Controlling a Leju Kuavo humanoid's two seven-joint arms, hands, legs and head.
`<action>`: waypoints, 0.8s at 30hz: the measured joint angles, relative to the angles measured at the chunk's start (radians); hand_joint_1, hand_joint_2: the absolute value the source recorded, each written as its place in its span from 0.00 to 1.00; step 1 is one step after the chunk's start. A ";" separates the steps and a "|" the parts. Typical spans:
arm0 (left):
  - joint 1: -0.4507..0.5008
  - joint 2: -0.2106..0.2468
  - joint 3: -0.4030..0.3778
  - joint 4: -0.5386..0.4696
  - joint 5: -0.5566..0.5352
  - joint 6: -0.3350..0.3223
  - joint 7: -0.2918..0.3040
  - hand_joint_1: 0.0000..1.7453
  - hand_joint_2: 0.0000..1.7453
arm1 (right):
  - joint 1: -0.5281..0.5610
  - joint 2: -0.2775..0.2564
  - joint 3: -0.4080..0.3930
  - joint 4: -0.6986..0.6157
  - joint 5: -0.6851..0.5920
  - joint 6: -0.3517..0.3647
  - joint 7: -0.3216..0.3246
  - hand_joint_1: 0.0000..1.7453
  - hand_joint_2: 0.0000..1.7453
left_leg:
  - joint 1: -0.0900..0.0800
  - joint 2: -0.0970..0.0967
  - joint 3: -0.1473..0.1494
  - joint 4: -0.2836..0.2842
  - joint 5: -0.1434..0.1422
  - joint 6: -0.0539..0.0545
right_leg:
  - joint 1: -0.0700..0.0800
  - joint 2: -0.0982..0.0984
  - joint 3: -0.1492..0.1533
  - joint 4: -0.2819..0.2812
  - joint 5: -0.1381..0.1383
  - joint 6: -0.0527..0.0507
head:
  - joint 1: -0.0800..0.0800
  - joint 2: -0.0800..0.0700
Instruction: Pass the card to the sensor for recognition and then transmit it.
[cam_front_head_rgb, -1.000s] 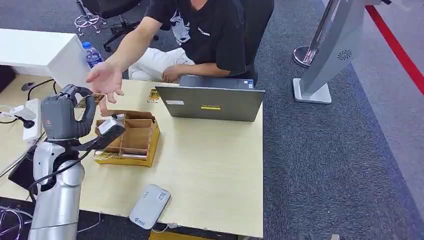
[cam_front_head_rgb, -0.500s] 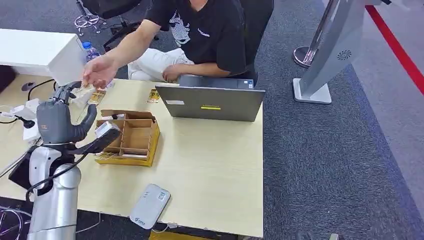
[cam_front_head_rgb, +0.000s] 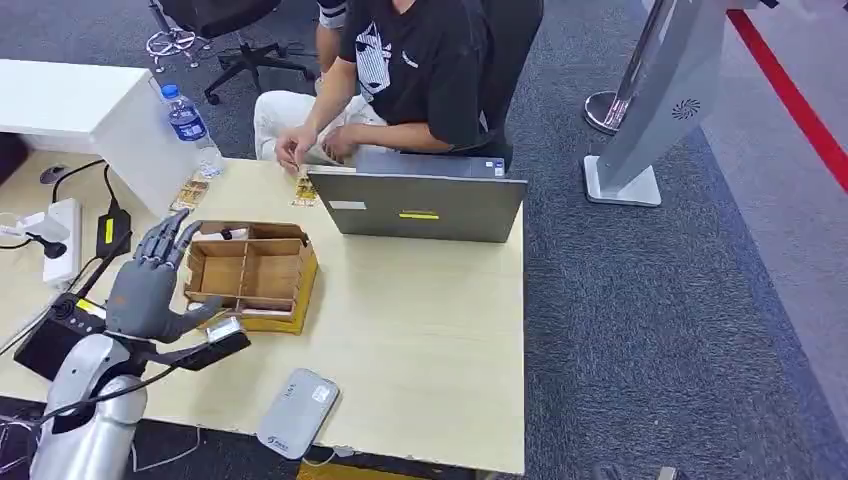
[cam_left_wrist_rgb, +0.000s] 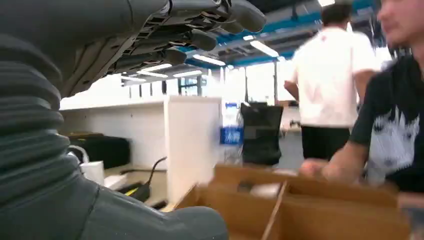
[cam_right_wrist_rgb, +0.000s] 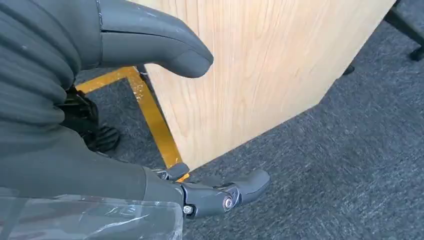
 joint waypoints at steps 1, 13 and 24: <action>0.018 0.025 -0.007 0.005 0.001 0.000 -0.001 0.00 1.00 | 0.000 0.000 -0.001 0.000 0.000 0.000 0.000 0.00 1.00 | 0.000 -0.001 0.000 0.000 0.000 0.000 | 0.000 -0.001 0.000 0.000 0.000 0.000 | 0.000 0.000; 0.120 0.164 -0.037 0.020 -0.058 0.023 0.087 0.00 1.00 | -0.002 -0.003 -0.017 0.000 -0.012 0.008 -0.004 0.00 1.00 | 0.000 -0.002 -0.001 0.000 0.000 0.000 | 0.000 -0.003 0.001 0.000 0.000 0.000 | 0.001 0.000; 0.040 0.154 -0.046 0.160 -0.159 0.098 0.138 0.00 1.00 | -0.003 -0.003 -0.019 0.000 -0.009 0.008 -0.005 0.00 1.00 | 0.000 -0.002 -0.001 0.000 0.000 0.000 | 0.000 -0.003 0.001 0.000 0.000 0.000 | 0.000 0.000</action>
